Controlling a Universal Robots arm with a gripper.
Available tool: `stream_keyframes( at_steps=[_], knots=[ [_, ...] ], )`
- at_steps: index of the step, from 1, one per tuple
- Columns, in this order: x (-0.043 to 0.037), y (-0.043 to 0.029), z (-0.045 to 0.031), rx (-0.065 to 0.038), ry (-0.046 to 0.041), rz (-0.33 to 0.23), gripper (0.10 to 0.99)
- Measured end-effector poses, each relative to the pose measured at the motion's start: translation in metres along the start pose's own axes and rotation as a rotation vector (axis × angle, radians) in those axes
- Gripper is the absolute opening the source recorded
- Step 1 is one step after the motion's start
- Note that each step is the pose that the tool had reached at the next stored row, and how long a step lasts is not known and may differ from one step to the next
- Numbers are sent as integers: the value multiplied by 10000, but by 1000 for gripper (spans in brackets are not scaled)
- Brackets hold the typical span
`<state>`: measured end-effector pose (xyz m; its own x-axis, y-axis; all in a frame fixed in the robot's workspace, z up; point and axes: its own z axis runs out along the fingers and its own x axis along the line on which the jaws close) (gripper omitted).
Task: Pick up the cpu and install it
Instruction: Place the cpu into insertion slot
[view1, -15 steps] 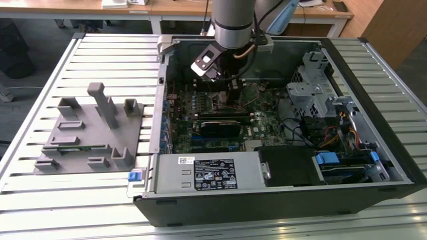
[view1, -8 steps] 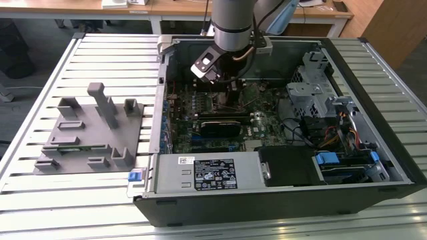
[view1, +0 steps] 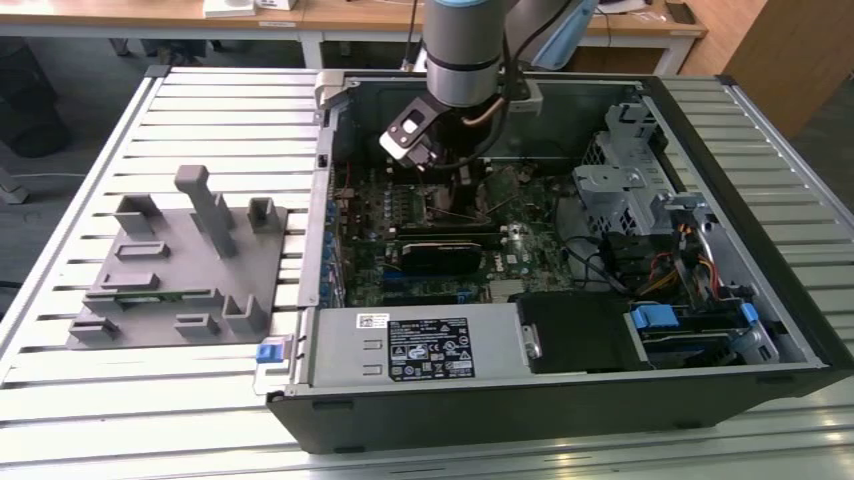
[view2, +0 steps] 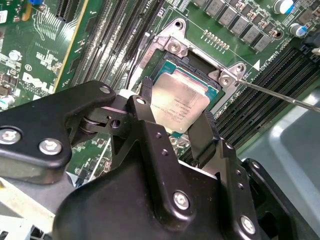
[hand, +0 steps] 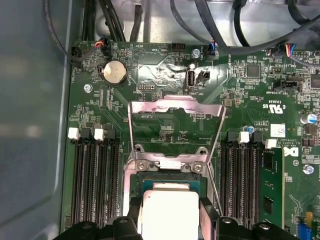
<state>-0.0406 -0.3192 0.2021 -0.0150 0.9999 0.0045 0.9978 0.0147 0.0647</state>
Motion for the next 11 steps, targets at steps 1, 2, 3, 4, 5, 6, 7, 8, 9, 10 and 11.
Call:
stream_keyframes(
  at_steps=[1,2,3,4,5,6,7,8,9,10,11],
  knots=[
    [2,0,14,11,-1,3,541],
    [3,-1,20,16,-1,4,541],
    [3,-1,24,19,-1,8,541],
    [2,-2,27,20,-2,9,541],
    [2,-2,29,21,-2,11,541],
    [3,-1,34,22,0,11,541],
    [3,2,38,26,0,10,541],
    [3,5,42,31,0,10,541],
    [3,8,45,36,0,11,541],
    [4,9,48,40,0,11,541],
    [5,9,52,42,0,11,541]
  ],
)
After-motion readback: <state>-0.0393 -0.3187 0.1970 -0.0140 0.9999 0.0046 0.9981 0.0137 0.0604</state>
